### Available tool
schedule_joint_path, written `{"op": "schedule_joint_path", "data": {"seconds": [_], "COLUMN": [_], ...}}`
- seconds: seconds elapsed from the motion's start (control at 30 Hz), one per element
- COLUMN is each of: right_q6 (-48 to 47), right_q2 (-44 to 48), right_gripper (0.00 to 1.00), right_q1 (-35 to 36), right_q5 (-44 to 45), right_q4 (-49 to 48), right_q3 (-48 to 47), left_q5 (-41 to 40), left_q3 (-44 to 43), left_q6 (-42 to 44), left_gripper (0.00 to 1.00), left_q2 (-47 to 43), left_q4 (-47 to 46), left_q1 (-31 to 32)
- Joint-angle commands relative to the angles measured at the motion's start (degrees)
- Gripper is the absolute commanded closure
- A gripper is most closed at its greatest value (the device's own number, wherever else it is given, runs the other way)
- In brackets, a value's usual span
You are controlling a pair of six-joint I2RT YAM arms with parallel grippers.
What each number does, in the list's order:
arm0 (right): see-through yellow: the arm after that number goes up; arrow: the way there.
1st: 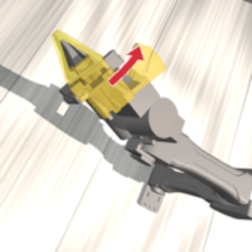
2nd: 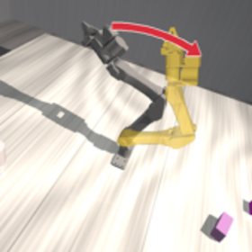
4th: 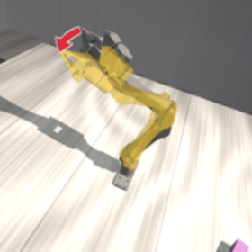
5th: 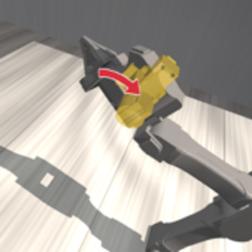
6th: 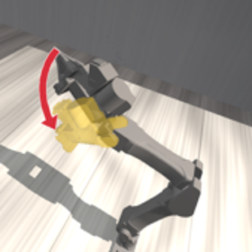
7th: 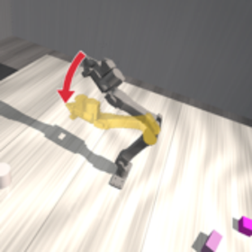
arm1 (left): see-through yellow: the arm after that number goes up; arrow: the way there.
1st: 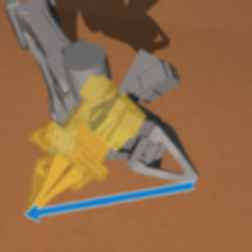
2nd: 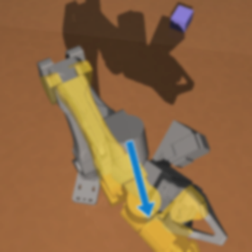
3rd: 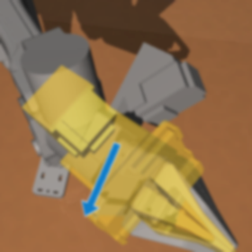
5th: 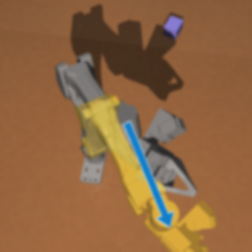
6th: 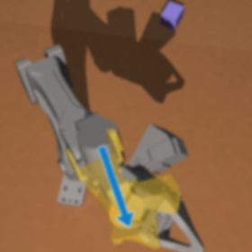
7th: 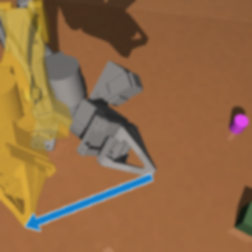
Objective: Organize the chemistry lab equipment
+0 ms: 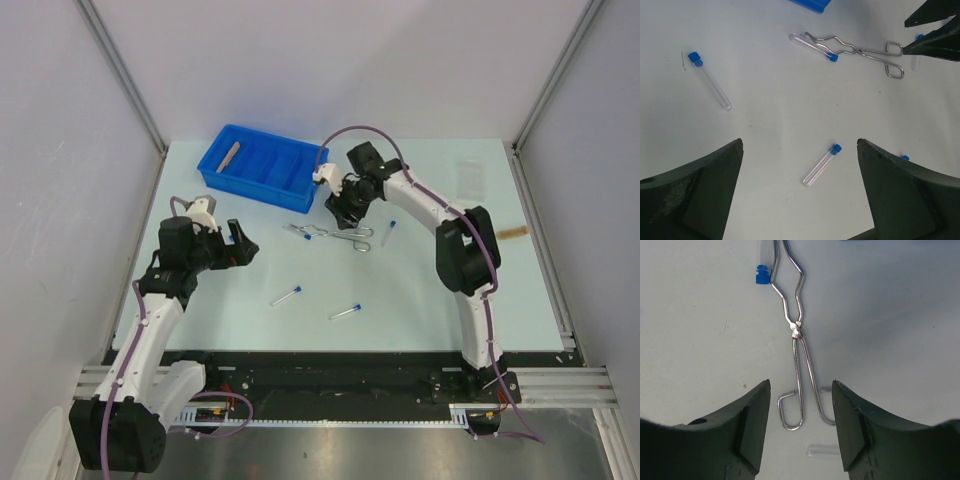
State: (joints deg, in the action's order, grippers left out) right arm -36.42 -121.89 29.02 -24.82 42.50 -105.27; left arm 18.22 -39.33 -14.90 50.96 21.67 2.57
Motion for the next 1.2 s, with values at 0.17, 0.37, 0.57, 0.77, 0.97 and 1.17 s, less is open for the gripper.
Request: {"op": "schedule_joint_path", "data": {"seconds": [0.17, 0.37, 0.57, 0.77, 0.97, 1.17], "right_q6": [-4.4, -3.2, -0.1, 2.2, 2.0, 1.4], "right_q2": [-4.9, -9.8, -14.7, -18.2, -20.7, -22.4], "right_gripper": [0.49, 0.65, 0.63, 0.63, 0.62, 0.62], "right_q1": [7.7, 10.2, 12.0, 12.3, 12.3, 12.3], "right_q5": [10.1, 8.5, 7.9, 7.9, 8.7, 9.7], "right_q4": [-0.5, -0.4, -2.2, -3.6, -4.4, -5.1], "right_q3": [-6.1, -14.4, -20.8, -25.3, -27.2, -27.6], "left_q5": [-1.9, -2.8, -3.9, -4.3, -4.2, -4.2], "left_q3": [-0.7, -0.7, -0.7, -0.7, -0.7, -0.7], "left_q6": [1.8, 1.9, 1.9, 2.0, 2.0, 2.0], "left_gripper": [0.0, 0.0, 0.0, 0.0, 0.0, 0.0], "left_q2": [-0.8, -1.4, -1.9, -1.8, -1.7, -1.6], "left_q4": [-0.1, 0.1, 0.0, 0.1, 0.2, 0.1], "left_q1": [0.3, 0.3, 0.3, 0.3, 0.3, 0.3]}}
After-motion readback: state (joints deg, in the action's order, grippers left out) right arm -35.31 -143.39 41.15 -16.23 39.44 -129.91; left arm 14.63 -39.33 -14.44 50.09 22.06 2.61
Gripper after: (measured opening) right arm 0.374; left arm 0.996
